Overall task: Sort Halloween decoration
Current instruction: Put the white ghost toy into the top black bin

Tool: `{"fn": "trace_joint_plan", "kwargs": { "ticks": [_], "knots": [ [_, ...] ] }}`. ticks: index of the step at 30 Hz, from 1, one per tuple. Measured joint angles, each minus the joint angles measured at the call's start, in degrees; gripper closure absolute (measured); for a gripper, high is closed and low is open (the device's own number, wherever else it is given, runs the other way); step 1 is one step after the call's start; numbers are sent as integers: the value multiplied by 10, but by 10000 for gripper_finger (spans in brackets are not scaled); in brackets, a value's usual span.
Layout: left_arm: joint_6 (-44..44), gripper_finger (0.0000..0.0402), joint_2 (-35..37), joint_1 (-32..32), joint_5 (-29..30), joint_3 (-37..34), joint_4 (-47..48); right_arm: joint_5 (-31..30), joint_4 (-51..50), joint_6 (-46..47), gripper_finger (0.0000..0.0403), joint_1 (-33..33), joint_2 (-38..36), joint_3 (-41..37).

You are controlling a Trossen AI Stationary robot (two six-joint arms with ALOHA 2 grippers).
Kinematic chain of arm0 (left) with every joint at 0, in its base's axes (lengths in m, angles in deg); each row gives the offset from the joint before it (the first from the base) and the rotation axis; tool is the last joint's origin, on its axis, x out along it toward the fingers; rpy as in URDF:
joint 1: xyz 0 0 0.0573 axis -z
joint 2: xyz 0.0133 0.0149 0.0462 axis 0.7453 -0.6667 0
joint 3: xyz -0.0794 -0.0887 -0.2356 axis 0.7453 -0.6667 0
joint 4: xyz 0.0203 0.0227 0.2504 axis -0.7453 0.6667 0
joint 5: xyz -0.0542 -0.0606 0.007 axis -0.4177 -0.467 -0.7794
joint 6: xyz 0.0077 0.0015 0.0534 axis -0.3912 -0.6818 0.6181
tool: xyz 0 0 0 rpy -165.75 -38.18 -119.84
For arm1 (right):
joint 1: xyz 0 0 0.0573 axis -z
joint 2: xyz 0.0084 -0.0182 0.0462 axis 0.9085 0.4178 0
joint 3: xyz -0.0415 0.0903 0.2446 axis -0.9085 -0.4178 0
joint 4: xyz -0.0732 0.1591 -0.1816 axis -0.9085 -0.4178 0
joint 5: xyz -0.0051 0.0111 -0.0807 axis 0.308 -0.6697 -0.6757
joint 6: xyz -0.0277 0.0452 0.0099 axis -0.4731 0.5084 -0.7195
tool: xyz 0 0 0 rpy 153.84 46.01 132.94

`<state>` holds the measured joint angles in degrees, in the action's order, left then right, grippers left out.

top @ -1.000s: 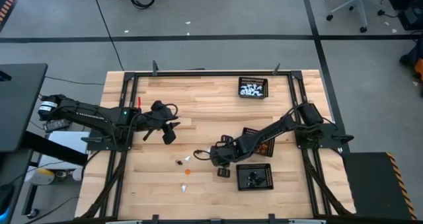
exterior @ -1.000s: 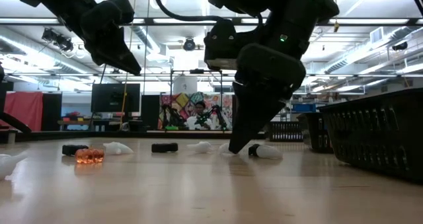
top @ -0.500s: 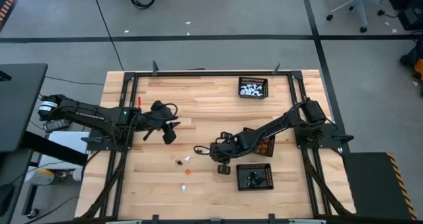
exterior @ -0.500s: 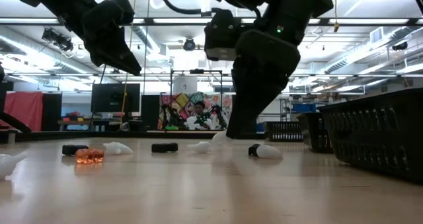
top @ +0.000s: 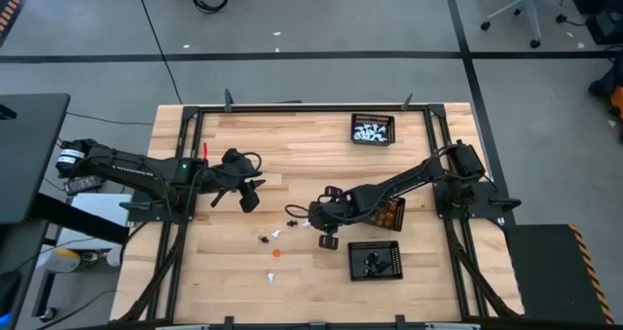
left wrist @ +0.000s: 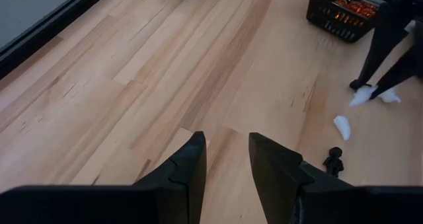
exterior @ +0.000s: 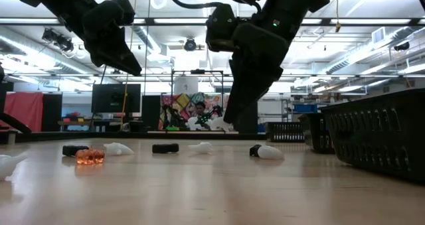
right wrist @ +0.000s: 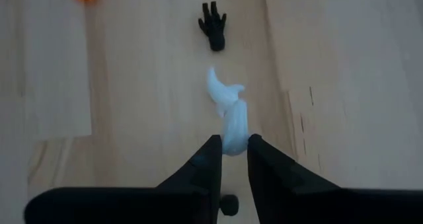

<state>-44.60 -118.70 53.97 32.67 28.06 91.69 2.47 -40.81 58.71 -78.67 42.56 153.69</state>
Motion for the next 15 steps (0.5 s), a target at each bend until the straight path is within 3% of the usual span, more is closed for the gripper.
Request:
{"fn": "trace_joint_plan", "kwargs": {
  "ticks": [15],
  "knots": [
    [0,278,0,0,0,0,0,-59,-75,-42,331,26,-41,0]
  ]
}}
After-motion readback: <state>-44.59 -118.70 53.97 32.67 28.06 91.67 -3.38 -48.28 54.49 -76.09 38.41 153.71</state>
